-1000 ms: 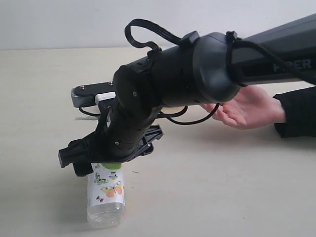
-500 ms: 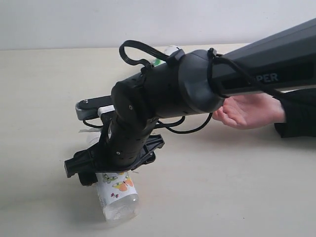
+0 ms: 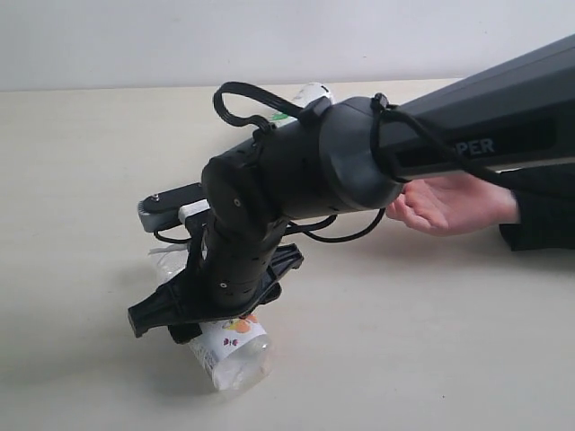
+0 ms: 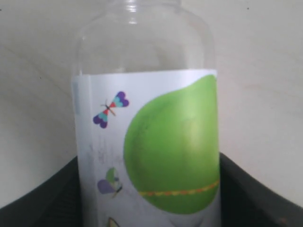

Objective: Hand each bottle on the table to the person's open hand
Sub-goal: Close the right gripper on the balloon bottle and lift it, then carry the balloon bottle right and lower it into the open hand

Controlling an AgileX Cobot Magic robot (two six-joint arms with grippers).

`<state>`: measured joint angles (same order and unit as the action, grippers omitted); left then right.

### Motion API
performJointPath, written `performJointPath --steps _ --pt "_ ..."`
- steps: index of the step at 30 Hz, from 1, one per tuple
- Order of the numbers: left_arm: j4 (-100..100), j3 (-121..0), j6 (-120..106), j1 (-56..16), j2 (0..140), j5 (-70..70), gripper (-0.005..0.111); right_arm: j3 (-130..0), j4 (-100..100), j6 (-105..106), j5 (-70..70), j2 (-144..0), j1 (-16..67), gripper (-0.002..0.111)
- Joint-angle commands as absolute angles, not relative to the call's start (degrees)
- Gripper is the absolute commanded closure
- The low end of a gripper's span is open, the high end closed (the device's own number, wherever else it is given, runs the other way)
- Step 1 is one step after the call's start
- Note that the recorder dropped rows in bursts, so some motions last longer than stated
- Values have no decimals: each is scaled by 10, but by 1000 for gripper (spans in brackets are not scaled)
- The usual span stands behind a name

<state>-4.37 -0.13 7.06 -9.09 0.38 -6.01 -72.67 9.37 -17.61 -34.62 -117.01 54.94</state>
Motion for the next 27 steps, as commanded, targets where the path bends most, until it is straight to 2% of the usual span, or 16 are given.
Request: performJointPath --steps 1,2,3,7,12,20,27 --pt "-40 0 70 -90 0 -58 107 -731 88 -147 -364 -1157 550 100" --pt "-40 0 70 -90 0 -58 107 -731 88 -146 -368 -1149 550 107" --pt "-40 0 70 -90 0 -58 107 -731 88 -146 -369 -1141 550 108" --pt "-40 0 70 -90 0 -58 107 -731 85 -140 -379 -1073 550 108" --pt "-40 0 70 -90 0 -58 107 -731 22 -147 -474 -963 531 108" --pt "-40 0 70 -90 0 -58 107 -731 -21 -167 -587 -822 408 108" --pt "-40 0 70 -90 0 -58 107 -725 -23 -131 -650 -816 281 108"
